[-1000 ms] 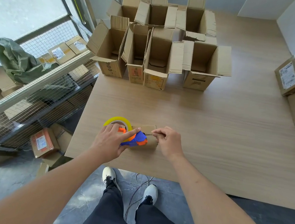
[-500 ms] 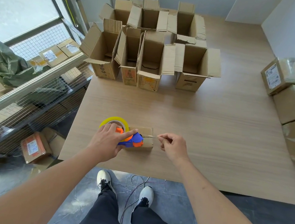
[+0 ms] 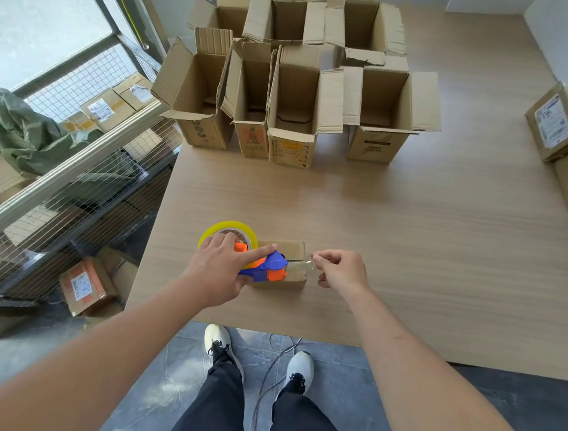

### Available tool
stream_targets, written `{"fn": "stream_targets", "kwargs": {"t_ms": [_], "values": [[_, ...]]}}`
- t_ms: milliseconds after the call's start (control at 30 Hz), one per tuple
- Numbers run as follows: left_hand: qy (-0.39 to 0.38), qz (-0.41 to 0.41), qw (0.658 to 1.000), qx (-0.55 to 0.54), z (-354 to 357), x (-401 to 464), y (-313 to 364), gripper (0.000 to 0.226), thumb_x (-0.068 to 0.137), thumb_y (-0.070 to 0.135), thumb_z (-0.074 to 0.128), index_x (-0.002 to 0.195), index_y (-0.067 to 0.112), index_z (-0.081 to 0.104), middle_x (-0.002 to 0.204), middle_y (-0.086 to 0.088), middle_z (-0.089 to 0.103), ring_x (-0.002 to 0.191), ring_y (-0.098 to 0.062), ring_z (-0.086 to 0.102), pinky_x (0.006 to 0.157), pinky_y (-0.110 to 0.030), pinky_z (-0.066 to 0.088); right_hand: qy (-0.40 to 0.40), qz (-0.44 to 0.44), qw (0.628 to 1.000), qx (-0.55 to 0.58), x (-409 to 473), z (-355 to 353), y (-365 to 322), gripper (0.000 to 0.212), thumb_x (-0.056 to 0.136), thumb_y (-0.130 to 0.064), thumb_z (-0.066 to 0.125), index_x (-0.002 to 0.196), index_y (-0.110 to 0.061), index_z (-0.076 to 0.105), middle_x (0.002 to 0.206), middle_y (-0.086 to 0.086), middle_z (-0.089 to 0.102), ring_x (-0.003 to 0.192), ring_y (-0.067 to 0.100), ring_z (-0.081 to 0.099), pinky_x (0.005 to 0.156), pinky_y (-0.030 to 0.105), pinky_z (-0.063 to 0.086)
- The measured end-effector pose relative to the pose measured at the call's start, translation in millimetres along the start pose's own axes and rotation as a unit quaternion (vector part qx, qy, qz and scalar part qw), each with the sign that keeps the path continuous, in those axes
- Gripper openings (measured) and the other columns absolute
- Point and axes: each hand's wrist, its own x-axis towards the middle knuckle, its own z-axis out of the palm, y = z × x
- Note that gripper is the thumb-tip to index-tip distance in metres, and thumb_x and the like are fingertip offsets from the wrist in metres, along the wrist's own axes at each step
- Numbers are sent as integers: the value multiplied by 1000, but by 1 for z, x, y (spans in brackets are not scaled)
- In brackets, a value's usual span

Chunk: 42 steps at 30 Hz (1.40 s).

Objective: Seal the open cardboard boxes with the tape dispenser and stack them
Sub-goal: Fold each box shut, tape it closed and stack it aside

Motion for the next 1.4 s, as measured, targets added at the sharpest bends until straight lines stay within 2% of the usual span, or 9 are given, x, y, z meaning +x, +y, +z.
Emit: {"fn": "stream_targets", "kwargs": {"t_ms": [233,367,467,567,767,867,933,1167,1400], "values": [[-3,3,1000,2,1,1,-1,76,98,53,55,152,66,3,123,-2,46,126,-26,41,108,-39,30,6,33,999,38,8,23,15,11,92,-19,75,95,-28,81,83,-3,75,60,12,58,64,34,63],[1,5,1000,-1,2,1,-1,77,97,52,57,152,66,5,120,-2,46,122,-26,42,106,-38,31,0,43,991,126,8,34,23,55,93,-15,73,137,-43,55,84,0,55,72,18,60,74,39,58],[2,8,1000,-7,3,2,-2,78,96,51,60,152,65,8,118,-2,46,122,-26,43,105,-40,32,-21,44,981,186,6,44,16,39,96,-6,61,119,-36,70,95,-2,72,70,11,67,60,23,53],[3,10,1000,-4,3,2,-2,79,95,51,61,152,66,8,116,-2,46,119,-27,44,104,-40,32,5,26,984,178,4,57,10,28,102,-13,50,103,-30,73,99,-3,75,79,8,67,62,15,50],[13,18,1000,-2,4,2,-2,80,94,50,63,153,64,11,114,-4,48,115,-28,46,104,-41,35,51,-57,996,41,10,60,15,25,107,-25,47,100,-16,69,101,4,70,95,19,61,84,33,47],[15,22,1000,1,5,1,-2,80,93,50,63,153,63,12,115,-6,49,116,-30,47,104,-42,35,97,-148,984,-4,2,65,13,32,110,-28,41,112,-22,72,110,-5,65,108,11,58,96,28,45],[10,24,1000,6,3,1,-3,79,94,51,60,153,63,10,117,-6,49,117,-30,46,105,-41,35,63,-196,979,0,-4,72,14,31,110,-28,42,120,-24,71,112,-9,63,110,7,58,97,24,44],[-23,67,997,-9,-16,9,-14,64,99,64,41,153,65,7,132,0,48,124,-27,44,108,-40,33,52,-228,972,-16,4,77,21,25,107,-16,46,111,-24,69,106,-9,65,105,16,61,95,44,48],[-155,66,979,-114,-52,29,-38,50,102,56,42,146,70,23,94,3,55,91,-20,52,79,-34,38,78,-233,967,-63,2,79,19,30,104,-39,33,105,-38,62,99,-19,62,100,13,59,92,40,47]]}}
